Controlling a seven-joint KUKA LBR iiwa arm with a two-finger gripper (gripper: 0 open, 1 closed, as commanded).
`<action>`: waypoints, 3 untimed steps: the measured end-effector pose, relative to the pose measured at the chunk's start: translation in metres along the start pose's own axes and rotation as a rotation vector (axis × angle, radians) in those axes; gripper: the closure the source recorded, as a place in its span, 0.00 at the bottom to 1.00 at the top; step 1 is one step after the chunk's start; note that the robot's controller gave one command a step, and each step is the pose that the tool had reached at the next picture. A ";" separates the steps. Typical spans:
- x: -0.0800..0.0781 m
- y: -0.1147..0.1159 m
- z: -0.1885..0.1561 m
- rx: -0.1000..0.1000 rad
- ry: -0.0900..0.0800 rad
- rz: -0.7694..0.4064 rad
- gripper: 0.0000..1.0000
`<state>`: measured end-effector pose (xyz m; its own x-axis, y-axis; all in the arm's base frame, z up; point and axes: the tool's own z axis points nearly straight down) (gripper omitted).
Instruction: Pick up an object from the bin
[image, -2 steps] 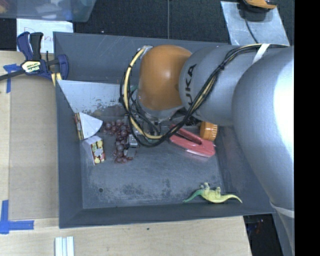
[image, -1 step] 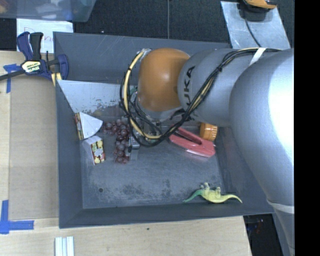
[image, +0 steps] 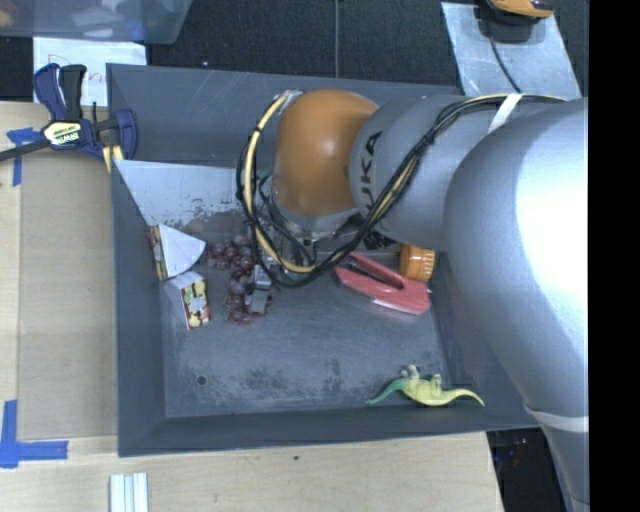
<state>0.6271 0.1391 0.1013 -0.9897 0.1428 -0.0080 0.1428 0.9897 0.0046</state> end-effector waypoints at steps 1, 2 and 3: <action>-0.004 -0.017 0.026 -0.004 -0.007 -0.131 0.00; -0.006 -0.002 0.022 -0.006 -0.023 0.029 1.00; -0.007 -0.002 0.022 -0.006 -0.023 0.030 1.00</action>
Offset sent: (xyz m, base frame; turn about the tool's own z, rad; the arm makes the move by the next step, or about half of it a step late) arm -0.0007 -0.0007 -0.0313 0.0290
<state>0.6336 0.1365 0.0794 -0.9845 0.1728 -0.0311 0.1725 0.9849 0.0113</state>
